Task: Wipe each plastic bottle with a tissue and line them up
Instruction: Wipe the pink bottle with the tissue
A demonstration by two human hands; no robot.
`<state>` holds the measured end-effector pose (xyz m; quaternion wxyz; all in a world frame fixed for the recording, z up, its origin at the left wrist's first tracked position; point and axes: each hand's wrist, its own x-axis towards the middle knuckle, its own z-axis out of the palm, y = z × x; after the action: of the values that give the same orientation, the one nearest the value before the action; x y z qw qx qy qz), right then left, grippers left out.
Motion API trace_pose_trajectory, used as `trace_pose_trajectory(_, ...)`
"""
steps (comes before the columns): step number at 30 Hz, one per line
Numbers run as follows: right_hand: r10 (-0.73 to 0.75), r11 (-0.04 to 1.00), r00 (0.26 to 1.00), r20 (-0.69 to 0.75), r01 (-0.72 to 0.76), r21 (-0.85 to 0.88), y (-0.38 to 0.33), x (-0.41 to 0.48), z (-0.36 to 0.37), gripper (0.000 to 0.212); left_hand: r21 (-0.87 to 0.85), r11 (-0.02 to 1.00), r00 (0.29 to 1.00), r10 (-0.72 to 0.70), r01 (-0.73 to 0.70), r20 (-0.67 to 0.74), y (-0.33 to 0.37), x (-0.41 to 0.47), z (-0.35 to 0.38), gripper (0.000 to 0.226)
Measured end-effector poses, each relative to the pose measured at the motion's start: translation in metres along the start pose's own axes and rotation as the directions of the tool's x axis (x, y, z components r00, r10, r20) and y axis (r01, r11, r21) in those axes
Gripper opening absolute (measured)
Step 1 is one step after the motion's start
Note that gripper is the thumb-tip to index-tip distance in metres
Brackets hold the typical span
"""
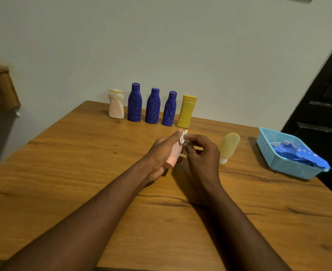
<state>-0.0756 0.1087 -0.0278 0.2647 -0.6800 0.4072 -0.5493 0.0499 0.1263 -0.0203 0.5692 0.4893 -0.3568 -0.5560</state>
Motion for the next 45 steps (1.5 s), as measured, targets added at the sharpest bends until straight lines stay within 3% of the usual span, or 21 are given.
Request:
trace_pose_trajectory(6, 0.047, 0.999, 0.999, -0.014, -0.047, -0.027, 0.003, 0.000, -0.001, 0.030, 0.015, 1.000, 0.999, -0.012, 0.012, 0.041, -0.001, -0.003, 0.005, 0.038)
trace_pose_trajectory(11, 0.053, 0.994, 0.996, 0.070, -0.046, -0.096, -0.002, -0.008, 0.000, 0.035, 0.070, 0.997, 0.995, 0.037, -0.031, -0.093, 0.003, -0.003, 0.002, 0.029)
trace_pose_trajectory(17, -0.131, 0.974, 0.959, 0.250, 0.171, -0.148, -0.011, -0.013, 0.001, 0.032, -0.004, 1.000, 0.979, 0.011, -0.012, -0.204, 0.006, 0.003, -0.006, 0.045)
trace_pose_trajectory(20, -0.165, 0.961, 0.963, 0.211, 0.206, -0.187, -0.009, -0.009, 0.003, 0.034, -0.006, 0.999, 0.989, -0.038, 0.038, -0.142, 0.005, 0.000, -0.005, 0.043)
trace_pose_trajectory(27, -0.069, 0.979, 0.997, 0.022, 0.072, -0.189, 0.005, 0.006, -0.005, 0.029, -0.019, 0.995, 0.995, -0.095, 0.095, -0.007, 0.000, 0.003, 0.000, 0.046)
trace_pose_trajectory(32, -0.024, 0.981, 0.993, 0.112, 0.045, -0.188, 0.003, -0.002, -0.005, 0.024, -0.087, 0.992, 0.995, -0.092, 0.089, -0.039, -0.001, 0.009, -0.005, 0.048)
trace_pose_trajectory(39, -0.166, 0.962, 0.923, 0.346, 0.228, -0.147, -0.010, -0.009, -0.004, 0.025, -0.162, 0.981, 0.992, -0.115, 0.106, -0.045, -0.001, 0.016, -0.015, 0.057)
trace_pose_trajectory(41, -0.181, 0.956, 0.928, 0.324, 0.243, -0.162, -0.010, -0.009, -0.003, 0.027, -0.153, 0.983, 0.993, -0.109, 0.103, -0.033, -0.001, 0.016, -0.015, 0.053)
trace_pose_trajectory(45, -0.163, 0.966, 0.978, 0.133, 0.186, -0.178, -0.008, -0.001, -0.003, 0.032, -0.124, 0.988, 0.996, -0.086, 0.088, 0.021, -0.003, 0.012, -0.008, 0.045)
